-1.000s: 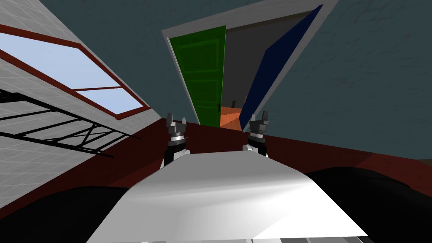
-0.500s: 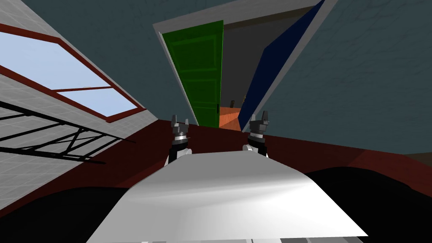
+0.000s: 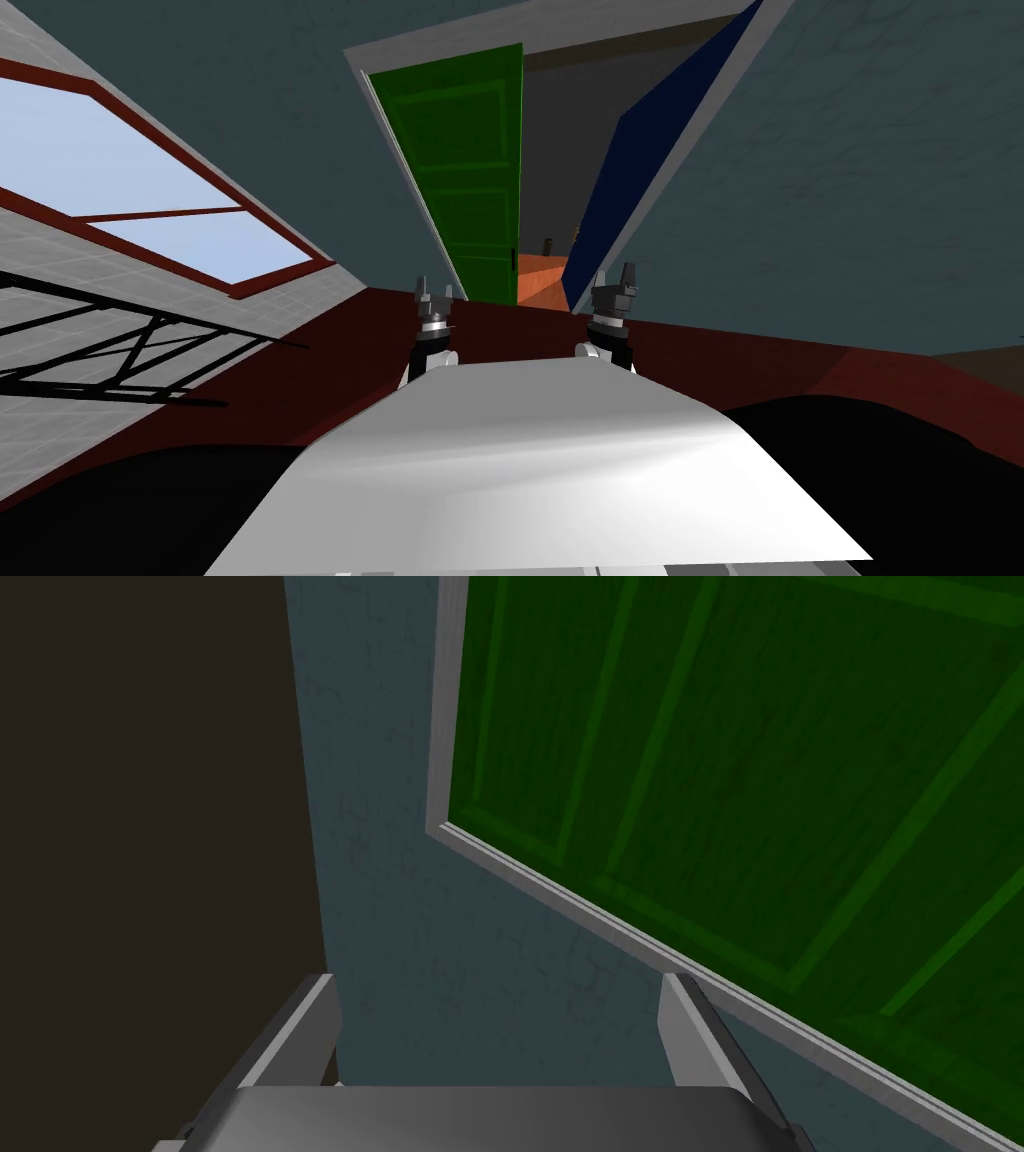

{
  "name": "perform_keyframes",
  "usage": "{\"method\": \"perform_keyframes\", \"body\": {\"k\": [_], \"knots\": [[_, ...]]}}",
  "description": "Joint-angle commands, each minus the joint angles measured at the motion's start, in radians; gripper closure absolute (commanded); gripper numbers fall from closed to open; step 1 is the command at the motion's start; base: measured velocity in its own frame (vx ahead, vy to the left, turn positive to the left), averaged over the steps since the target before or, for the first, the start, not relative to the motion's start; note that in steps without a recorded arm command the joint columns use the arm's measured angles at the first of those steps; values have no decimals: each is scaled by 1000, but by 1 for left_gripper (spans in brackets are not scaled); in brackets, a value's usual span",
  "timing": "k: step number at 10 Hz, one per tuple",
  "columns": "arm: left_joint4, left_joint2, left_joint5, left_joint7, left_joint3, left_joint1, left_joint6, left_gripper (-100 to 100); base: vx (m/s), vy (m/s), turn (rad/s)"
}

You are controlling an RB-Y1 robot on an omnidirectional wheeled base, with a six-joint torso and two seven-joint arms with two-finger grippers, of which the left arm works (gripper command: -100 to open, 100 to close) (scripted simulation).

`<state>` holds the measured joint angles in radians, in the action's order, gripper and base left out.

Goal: Push the door open

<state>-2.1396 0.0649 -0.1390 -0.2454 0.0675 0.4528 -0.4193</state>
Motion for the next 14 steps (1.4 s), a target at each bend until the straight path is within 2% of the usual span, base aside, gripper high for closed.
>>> {"method": "perform_keyframes", "body": {"k": [1, 12, 13, 14], "knots": [[38, 3, -9, -26, 2, -14, -14, -100, 101, 6, -54], [345, 20, -84, -222, 11, -140, -105, -100, 96, -4, -80], [349, 20, -84, -222, 11, -140, -105, -100, 62, 2, -33], [379, 20, -92, -242, 12, -154, -114, -100, 62, 8, -58]]}}
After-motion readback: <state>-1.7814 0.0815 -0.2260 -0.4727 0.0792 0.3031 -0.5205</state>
